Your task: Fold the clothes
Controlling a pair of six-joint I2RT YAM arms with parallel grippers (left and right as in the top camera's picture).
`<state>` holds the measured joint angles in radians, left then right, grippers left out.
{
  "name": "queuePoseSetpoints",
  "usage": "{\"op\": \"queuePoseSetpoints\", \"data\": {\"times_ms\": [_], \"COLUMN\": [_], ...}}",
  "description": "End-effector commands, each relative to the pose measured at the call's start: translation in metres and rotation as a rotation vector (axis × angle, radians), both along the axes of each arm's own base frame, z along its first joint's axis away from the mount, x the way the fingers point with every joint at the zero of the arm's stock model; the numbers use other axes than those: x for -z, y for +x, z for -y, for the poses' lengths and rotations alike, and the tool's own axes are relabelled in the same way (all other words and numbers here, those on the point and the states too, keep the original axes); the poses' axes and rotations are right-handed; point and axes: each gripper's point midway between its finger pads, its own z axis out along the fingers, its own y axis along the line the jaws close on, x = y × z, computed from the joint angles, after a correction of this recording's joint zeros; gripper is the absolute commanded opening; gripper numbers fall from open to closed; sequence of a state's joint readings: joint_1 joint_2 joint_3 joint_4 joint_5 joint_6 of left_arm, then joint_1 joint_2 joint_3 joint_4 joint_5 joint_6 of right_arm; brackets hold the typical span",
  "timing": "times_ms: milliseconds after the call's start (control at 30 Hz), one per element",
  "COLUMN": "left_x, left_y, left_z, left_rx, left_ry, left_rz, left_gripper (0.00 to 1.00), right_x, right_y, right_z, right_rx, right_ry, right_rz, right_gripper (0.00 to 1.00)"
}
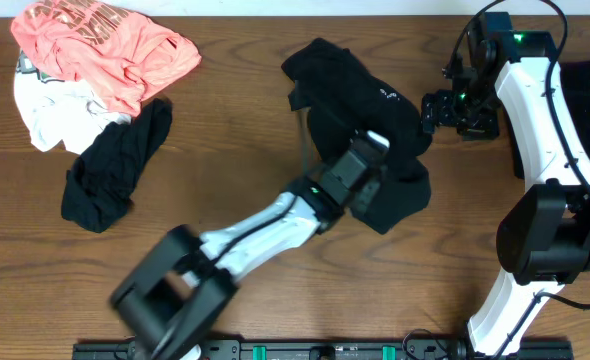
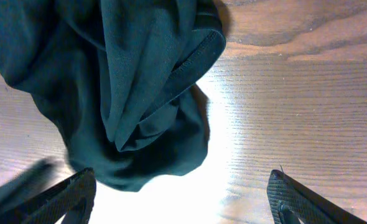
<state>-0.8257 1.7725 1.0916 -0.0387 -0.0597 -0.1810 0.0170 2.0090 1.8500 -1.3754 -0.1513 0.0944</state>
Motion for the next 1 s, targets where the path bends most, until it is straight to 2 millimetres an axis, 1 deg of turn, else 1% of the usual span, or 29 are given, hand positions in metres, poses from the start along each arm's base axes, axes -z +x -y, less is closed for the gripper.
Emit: {"op": "queuePoseSetpoints", "data": {"times_ms": [0,133,267,400,467,533,600,633,667,767,833,967], "left_x": [-0.049,-0.079,-0.097,-0.1,-0.098,-0.097,-0.097,-0.097,-0.097,-0.099,-0.1,-0.103], "left_y": [0.013,0.01,0.005,0.003,0.002,0.002,0.003,0.004,0.005,0.007,0.008,0.011], "left_z": [-0.02,-0.041,-0.06,-0.063,-0.064,-0.065,-0.067,-0.068,-0.07,-0.074,-0.08,-0.092], "left_rx": [-0.056,-0.084,-0.109,-0.111,-0.111,-0.112,-0.117,-0.121,-0.126,-0.137,-0.148,-0.174], "left_ry": [-0.028,-0.043,-0.046,-0.043,-0.036,-0.032,-0.032,-0.032,-0.033,-0.033,-0.031,-0.027], "left_rz": [0.086,0.103,0.107,0.104,0.097,0.094,0.093,0.094,0.095,0.096,0.094,0.091], "left_gripper": [0.06,0.06,0.06,0.06,0.07,0.16,0.33,0.45,0.52,0.62,0.65,0.68], "right_x": [-0.004,-0.004,-0.005,-0.008,-0.008,-0.005,0.001,0.006,0.013,0.03,0.046,0.063], "right_y": [-0.002,-0.003,-0.004,-0.008,-0.014,-0.021,-0.027,-0.031,-0.035,-0.043,-0.049,-0.051], "right_z": [-0.001,-0.002,-0.009,-0.022,-0.024,-0.023,-0.023,-0.024,-0.024,-0.03,-0.037,-0.048], "right_rx": [-0.012,-0.013,-0.033,-0.106,-0.144,-0.183,-0.209,-0.223,-0.234,-0.272,-0.314,-0.363], "right_ry": [0.011,0.017,0.059,0.136,0.146,0.147,0.15,0.152,0.154,0.164,0.17,0.168], "right_rz": [0.006,0.004,0.004,0.006,-0.01,-0.031,-0.052,-0.066,-0.079,-0.103,-0.11,-0.095], "right_gripper": [0.86,0.86,0.86,0.86,0.85,0.83,0.82,0.82,0.81,0.8,0.79,0.77]}}
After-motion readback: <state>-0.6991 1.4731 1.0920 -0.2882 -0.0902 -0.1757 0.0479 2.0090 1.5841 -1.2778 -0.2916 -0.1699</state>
